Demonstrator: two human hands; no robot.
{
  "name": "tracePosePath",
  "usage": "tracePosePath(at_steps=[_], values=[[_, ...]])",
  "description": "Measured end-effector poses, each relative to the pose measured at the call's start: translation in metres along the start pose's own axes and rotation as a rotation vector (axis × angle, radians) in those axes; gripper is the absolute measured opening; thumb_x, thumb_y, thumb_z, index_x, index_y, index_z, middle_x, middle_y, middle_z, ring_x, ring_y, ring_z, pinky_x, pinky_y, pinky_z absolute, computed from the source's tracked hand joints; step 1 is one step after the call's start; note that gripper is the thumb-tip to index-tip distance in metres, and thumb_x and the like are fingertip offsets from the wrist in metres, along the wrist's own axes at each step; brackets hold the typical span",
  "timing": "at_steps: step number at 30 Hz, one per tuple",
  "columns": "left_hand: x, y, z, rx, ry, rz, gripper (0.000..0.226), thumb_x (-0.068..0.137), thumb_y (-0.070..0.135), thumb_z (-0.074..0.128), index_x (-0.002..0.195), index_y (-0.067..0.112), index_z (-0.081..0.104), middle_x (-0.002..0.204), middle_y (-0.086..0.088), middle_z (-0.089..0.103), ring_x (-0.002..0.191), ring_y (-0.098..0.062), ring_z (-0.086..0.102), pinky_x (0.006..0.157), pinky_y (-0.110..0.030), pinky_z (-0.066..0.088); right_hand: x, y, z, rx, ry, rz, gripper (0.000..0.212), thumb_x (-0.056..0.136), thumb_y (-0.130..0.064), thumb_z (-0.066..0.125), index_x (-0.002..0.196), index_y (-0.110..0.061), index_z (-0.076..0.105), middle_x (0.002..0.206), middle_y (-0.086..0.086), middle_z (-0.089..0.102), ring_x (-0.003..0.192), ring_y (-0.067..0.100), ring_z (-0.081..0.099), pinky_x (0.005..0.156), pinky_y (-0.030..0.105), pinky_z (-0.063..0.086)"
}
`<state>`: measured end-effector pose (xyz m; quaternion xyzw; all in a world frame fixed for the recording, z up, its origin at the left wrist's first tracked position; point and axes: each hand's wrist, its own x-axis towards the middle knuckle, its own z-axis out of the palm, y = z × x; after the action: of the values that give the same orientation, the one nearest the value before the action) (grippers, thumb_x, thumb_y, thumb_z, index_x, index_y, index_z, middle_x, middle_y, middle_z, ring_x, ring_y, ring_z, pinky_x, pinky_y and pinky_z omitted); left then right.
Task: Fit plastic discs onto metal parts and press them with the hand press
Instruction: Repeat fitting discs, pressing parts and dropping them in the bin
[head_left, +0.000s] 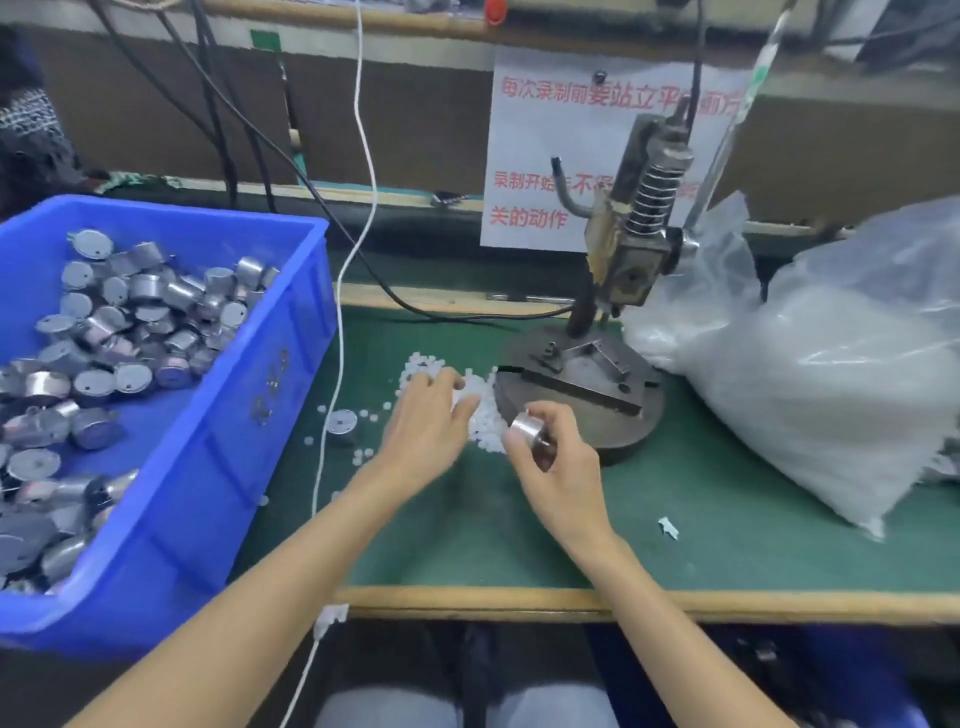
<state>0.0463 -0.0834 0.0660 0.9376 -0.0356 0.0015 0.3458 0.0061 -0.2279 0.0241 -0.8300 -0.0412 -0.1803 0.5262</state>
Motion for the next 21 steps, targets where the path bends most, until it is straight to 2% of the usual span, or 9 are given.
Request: tracePosePath(at_steps=[2,5,8,11,13,16,18,19,21], values=[[0.004,-0.022,0.017,0.1,-0.055,-0.031,0.032,0.094,0.03,0.053,0.119,0.01,0.05,0.119,-0.012,0.045,0.108,-0.029,0.048,0.089,-0.034,0.037,-0.016,0.017,-0.002,-0.043,-0.042,0.071,0.029,0.08,-0.021,0.07,0.098,-0.026,0.047,0.081,-0.012,0.057,0.065,0.006,0.052,0.067,0.022,0.043],[0.004,-0.038,0.032,0.156,-0.001,0.057,0.019,0.092,0.023,0.056,0.103,0.008,0.053,0.107,-0.012,0.05,0.103,-0.03,0.047,0.081,-0.034,0.035,-0.021,0.024,-0.001,-0.054,-0.063,0.102,0.032,0.08,-0.025,0.07,0.104,-0.026,0.048,0.089,-0.017,0.057,0.071,0.002,0.053,0.071,0.017,0.04],[0.003,-0.04,0.036,0.173,0.057,0.122,0.013,0.092,0.02,0.055,0.094,0.008,0.052,0.096,-0.01,0.053,0.098,-0.03,0.047,0.076,-0.035,0.035,-0.021,0.022,0.001,-0.09,-0.039,0.027,0.042,0.082,-0.022,0.07,0.12,-0.016,0.054,0.105,-0.007,0.057,0.083,-0.002,0.048,0.079,0.006,0.035],[0.002,-0.038,0.038,0.251,0.087,0.147,0.011,0.093,0.019,0.054,0.096,0.008,0.053,0.099,-0.01,0.055,0.1,-0.029,0.048,0.075,-0.038,0.039,-0.021,0.021,-0.001,-0.128,0.001,-0.033,0.036,0.08,-0.014,0.073,0.113,-0.005,0.06,0.098,0.002,0.054,0.078,-0.003,0.044,0.078,0.007,0.034],[0.002,-0.036,0.041,0.288,0.097,0.172,0.01,0.092,0.015,0.053,0.1,0.008,0.056,0.102,-0.01,0.056,0.102,-0.028,0.049,0.074,-0.037,0.039,-0.021,0.02,-0.003,-0.13,-0.006,-0.014,0.03,0.081,-0.017,0.072,0.107,-0.007,0.062,0.096,0.001,0.054,0.073,-0.003,0.045,0.075,0.01,0.035],[0.001,-0.034,0.042,0.234,0.113,0.163,0.008,0.089,0.007,0.055,0.096,0.009,0.059,0.098,-0.008,0.059,0.097,-0.028,0.052,0.07,-0.034,0.039,-0.022,0.022,-0.003,-0.227,-0.025,-0.037,0.024,0.082,-0.025,0.071,0.1,-0.012,0.065,0.093,-0.002,0.062,0.076,0.006,0.046,0.074,0.018,0.037],[0.003,-0.035,0.041,0.156,0.138,0.152,0.007,0.086,0.002,0.058,0.091,0.007,0.061,0.093,-0.008,0.063,0.089,-0.027,0.055,0.07,-0.033,0.04,-0.022,0.024,-0.002,-0.28,-0.041,-0.04,0.023,0.082,-0.028,0.071,0.098,-0.013,0.066,0.091,-0.002,0.064,0.079,0.015,0.048,0.073,0.019,0.034],[0.003,-0.034,0.039,0.105,0.169,0.165,0.008,0.084,0.0,0.06,0.088,0.007,0.061,0.09,-0.007,0.064,0.083,-0.023,0.056,0.069,-0.031,0.039,-0.022,0.025,-0.002,-0.28,-0.047,-0.033,0.023,0.081,-0.028,0.071,0.098,-0.013,0.066,0.091,-0.002,0.064,0.08,0.016,0.049,0.073,0.017,0.033],[-0.004,-0.029,0.037,-0.024,0.241,0.225,0.013,0.08,-0.003,0.064,0.083,0.01,0.062,0.083,-0.003,0.065,0.073,-0.005,0.053,0.067,-0.022,0.038,-0.021,0.026,-0.001,-0.269,-0.052,-0.016,0.024,0.081,-0.028,0.072,0.098,-0.014,0.065,0.091,-0.002,0.064,0.08,0.016,0.051,0.074,0.016,0.032]])
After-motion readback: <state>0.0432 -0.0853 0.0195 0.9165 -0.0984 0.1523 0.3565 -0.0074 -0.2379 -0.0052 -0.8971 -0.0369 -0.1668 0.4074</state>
